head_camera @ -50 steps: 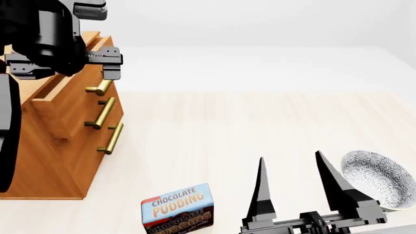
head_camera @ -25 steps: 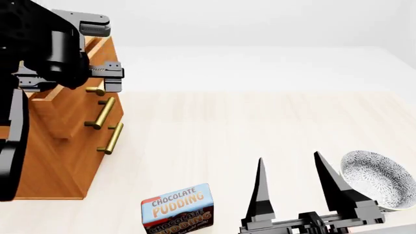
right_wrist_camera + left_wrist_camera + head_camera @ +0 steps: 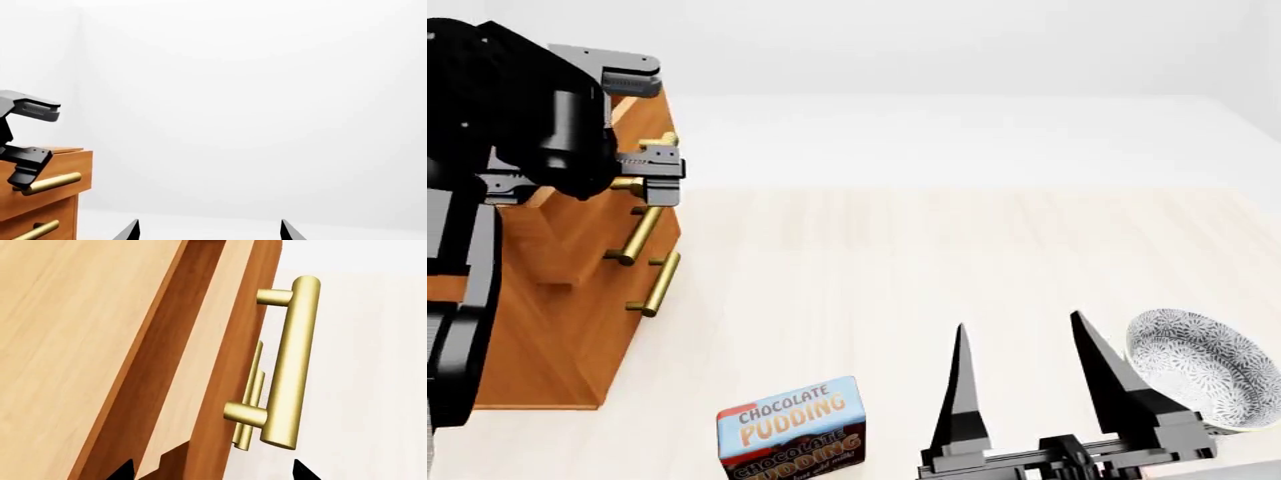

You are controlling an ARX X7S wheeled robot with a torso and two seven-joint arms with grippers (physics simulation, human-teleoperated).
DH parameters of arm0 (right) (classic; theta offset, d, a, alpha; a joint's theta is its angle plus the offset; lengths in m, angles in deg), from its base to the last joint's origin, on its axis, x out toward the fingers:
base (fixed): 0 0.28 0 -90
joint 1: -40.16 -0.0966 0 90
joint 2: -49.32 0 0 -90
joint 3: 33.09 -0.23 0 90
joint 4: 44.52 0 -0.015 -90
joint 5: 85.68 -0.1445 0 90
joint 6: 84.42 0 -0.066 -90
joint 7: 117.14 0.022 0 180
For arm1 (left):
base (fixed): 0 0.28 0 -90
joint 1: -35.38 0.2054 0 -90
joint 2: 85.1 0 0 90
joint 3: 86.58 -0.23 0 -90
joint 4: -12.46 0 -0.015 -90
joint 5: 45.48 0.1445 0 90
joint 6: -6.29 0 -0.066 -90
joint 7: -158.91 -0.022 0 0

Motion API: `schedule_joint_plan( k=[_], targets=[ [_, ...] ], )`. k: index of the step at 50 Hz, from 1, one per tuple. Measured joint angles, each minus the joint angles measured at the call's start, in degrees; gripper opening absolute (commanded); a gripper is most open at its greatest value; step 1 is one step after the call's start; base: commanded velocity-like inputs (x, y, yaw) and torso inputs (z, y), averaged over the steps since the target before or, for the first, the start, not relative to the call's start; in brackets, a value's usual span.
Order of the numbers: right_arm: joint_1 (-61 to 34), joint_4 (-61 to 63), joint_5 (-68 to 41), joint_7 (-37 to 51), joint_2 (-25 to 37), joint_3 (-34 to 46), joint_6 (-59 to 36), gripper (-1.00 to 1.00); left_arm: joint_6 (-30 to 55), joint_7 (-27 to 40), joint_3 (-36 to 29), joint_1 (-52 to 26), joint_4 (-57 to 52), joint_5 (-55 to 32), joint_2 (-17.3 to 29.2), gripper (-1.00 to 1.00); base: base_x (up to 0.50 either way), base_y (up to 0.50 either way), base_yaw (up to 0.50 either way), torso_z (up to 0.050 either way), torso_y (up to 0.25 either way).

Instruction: Put the butter at the back in the top drawer of the cabinet and close it.

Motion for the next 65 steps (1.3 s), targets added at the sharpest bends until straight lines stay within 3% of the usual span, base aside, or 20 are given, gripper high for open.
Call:
schedule_joint_plan(
  k=[28,65],
  targets=[
    [0.1,0.7,-0.1,0.7,0.6,0.4,-0.1,1.00,3.9,5.9,3.0,2.2,-4.5,-1.9,-3.1,1.00,0.00,0.00,0.00,0.000,0.000],
    [3.7,0.4,-2.3,1.1,3.4,-2.2,4.9,1.00,6.7,22.4,10.8,4.3,-7.4,-16.3,-13.0,1.00,0.00,0.00,0.00,0.000,0.000]
  ],
)
